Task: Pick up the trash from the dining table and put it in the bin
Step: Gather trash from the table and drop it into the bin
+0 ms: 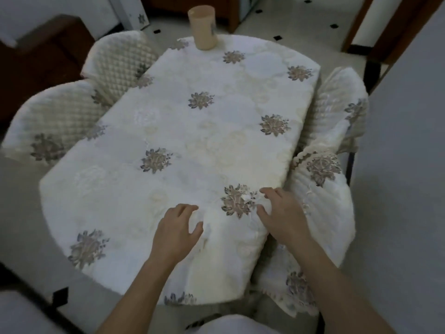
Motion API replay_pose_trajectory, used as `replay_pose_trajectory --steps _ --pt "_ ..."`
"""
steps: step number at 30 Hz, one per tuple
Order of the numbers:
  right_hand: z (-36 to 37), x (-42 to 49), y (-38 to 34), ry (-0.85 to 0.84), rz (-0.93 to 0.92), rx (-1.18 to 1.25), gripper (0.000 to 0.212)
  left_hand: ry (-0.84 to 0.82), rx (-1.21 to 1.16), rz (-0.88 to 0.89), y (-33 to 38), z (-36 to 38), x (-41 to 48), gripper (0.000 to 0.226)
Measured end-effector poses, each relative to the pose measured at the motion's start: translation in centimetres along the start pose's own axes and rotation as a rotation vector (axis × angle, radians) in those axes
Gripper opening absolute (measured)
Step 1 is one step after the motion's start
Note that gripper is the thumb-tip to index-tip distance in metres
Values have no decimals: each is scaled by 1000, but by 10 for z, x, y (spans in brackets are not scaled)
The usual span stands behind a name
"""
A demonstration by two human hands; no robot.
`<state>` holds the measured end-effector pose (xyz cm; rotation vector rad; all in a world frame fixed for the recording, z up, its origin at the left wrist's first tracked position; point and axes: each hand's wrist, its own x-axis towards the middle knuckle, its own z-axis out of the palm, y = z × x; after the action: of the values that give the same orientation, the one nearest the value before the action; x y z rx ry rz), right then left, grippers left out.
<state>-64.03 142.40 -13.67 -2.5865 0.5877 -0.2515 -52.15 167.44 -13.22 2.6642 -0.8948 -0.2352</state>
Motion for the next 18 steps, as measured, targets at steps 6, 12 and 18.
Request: replay_pose_trajectory --steps 6,12,18 --pt "36 34 4 -193 29 -2 30 -105 -60 -183 -39 36 -23 58" --pt "74 56 14 -313 148 26 46 -192 8 -179 -52 69 -34 67" --pt "95 65 21 -320 177 -51 45 -197 -33 -164 -55 82 -37 61"
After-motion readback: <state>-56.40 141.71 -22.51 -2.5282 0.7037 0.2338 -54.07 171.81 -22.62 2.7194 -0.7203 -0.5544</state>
